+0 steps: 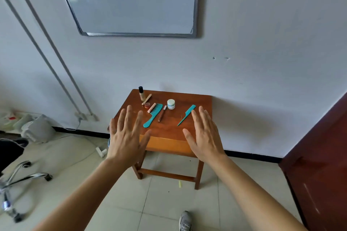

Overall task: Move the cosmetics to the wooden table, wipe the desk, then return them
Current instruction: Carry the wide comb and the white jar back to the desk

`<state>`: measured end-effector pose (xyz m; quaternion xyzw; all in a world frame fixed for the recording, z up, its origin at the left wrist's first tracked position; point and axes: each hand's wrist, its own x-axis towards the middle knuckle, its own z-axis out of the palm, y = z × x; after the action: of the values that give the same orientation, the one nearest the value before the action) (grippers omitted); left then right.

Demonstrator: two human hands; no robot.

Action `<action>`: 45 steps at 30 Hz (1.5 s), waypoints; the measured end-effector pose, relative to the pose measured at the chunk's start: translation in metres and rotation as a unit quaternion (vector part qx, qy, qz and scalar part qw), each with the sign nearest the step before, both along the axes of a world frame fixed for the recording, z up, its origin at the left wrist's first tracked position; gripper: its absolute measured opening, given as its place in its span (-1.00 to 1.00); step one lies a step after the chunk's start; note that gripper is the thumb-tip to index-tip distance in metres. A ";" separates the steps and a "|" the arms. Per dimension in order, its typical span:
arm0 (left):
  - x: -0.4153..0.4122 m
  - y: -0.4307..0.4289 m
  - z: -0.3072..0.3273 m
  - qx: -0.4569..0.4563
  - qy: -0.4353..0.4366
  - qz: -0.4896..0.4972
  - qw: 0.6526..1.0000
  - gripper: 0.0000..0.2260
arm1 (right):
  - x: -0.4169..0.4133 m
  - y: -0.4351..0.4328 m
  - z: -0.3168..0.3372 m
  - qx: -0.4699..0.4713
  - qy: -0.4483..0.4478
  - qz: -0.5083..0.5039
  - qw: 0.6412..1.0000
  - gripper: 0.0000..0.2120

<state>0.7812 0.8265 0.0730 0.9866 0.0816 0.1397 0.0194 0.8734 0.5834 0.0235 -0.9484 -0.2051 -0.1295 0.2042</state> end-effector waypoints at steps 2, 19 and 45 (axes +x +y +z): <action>0.055 0.015 -0.006 0.001 0.028 0.018 0.999 -0.36 | 0.052 0.012 -0.009 -0.009 0.013 -0.005 1.000 -0.32; 0.294 0.112 -0.098 -0.027 0.227 0.042 0.973 -0.35 | 0.299 0.125 -0.074 -0.094 0.169 0.009 0.981 -0.33; 0.391 0.155 -0.209 -0.114 0.395 -0.103 0.906 -0.44 | 0.295 0.225 -0.156 -0.112 0.273 -0.172 0.940 -0.43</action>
<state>1.1718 0.9813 -0.1362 0.9551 -0.0044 -0.2743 0.1122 1.1686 0.8079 -0.1326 -0.9848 0.0116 0.1250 0.1198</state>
